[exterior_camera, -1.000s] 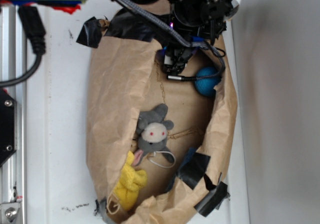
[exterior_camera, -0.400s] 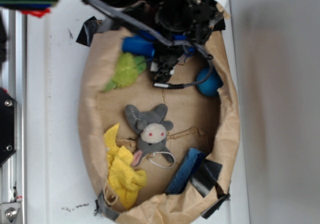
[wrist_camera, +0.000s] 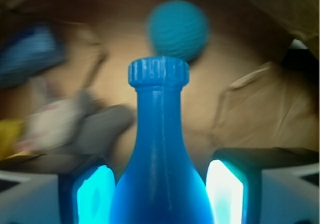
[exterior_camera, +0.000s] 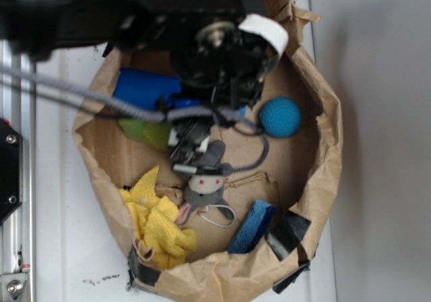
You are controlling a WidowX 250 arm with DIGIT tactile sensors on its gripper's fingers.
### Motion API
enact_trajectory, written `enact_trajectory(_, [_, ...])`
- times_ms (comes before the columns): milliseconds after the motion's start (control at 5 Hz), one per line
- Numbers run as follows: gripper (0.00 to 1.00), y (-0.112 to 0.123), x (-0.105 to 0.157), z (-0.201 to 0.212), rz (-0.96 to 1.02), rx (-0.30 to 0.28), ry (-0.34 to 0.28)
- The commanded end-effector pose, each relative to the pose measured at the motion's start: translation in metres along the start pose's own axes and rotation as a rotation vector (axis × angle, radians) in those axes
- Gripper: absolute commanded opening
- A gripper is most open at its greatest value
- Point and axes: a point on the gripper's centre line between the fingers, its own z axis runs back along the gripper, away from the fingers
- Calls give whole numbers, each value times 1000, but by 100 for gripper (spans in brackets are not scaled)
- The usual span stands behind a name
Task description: Grab the blue bottle.
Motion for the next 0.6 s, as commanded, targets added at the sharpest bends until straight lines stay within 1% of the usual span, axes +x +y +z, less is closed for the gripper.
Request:
enact_trajectory(0, [0, -21, 19, 50, 48, 7, -54])
enact_trajectory(200, [0, -10, 22, 58, 73, -10, -60])
enact_trajectory(400, [0, -5, 24, 68, 77, -13, -88])
